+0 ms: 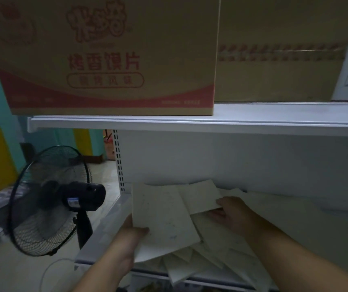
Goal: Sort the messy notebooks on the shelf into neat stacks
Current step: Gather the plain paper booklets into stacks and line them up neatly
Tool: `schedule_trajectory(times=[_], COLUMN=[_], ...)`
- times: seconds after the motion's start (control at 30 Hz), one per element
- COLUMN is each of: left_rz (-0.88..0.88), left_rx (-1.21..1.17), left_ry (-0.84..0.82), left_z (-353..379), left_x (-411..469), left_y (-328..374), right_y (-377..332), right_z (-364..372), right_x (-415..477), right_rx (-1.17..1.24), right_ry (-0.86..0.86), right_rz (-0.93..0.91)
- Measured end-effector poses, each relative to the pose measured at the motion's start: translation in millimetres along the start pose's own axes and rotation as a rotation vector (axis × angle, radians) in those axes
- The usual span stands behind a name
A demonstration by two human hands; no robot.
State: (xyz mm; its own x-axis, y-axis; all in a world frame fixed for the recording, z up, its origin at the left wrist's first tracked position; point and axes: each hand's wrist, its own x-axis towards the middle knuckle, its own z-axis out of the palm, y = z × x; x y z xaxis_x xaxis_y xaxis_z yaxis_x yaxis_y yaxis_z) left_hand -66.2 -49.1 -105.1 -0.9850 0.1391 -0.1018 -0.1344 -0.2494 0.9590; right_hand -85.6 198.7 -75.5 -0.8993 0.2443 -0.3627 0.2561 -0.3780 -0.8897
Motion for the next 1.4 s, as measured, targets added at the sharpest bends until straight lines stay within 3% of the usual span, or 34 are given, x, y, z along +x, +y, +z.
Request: schedule_trajectory(times=[0.07,0.2,0.3,0.4,0.57,0.87,0.97,1.07,1.13,1.2,1.27,1.33,1.4], left_rz=[0.033,0.074,0.091,0.101,0.113,0.013,0.011,-0.03,-0.038,-0.055,-0.082,-0.077,-0.06], left_rx=[-0.056,-0.218,-0.247,-0.257,-0.203,-0.143,-0.161,-0.151,-0.124,-0.116,-0.115,-0.127,-0.127], left_ry=[-0.008,-0.026,-0.027,-0.053,0.038,0.061,0.076,0.062,0.092,0.134,0.134,0.106,0.059], left_z=[3,6,13,25,31,37,49,62,67,66,64,63,62], left_x=[-3,-2,-4,-7,-5,-16,-16,-15,-16,-14,-11,-8,-6], left_y=[3,8,7,5,-7,-17,-15,-16,-18,-24,-26,-25,-18], right_y=[-6,-24,-31,-31,-24,-7,13,40,49,51,48,39,30], right_z=[-2,-23,-37,-42,-46,-42,-20,-3,-3,-14,-33,-57,-83], right_x=[-6,-19,-35,-46,-50,-50,-64,-80,-92,-95,-86,-72,-60], right_rx=[0.012,0.318,0.42,0.48,0.461,0.502,0.35,0.169,-0.205,-0.474,-0.669,-1.048,-1.311], right_ry=[0.039,0.092,0.079,0.126,0.15,0.205,0.126,-0.136,-0.369,-0.45,-0.287,0.024,0.26], right_rz=[-0.069,-0.266,-0.344,-0.339,-0.328,-0.278,-0.231,-0.099,-0.034,-0.059,-0.212,-0.453,-0.507])
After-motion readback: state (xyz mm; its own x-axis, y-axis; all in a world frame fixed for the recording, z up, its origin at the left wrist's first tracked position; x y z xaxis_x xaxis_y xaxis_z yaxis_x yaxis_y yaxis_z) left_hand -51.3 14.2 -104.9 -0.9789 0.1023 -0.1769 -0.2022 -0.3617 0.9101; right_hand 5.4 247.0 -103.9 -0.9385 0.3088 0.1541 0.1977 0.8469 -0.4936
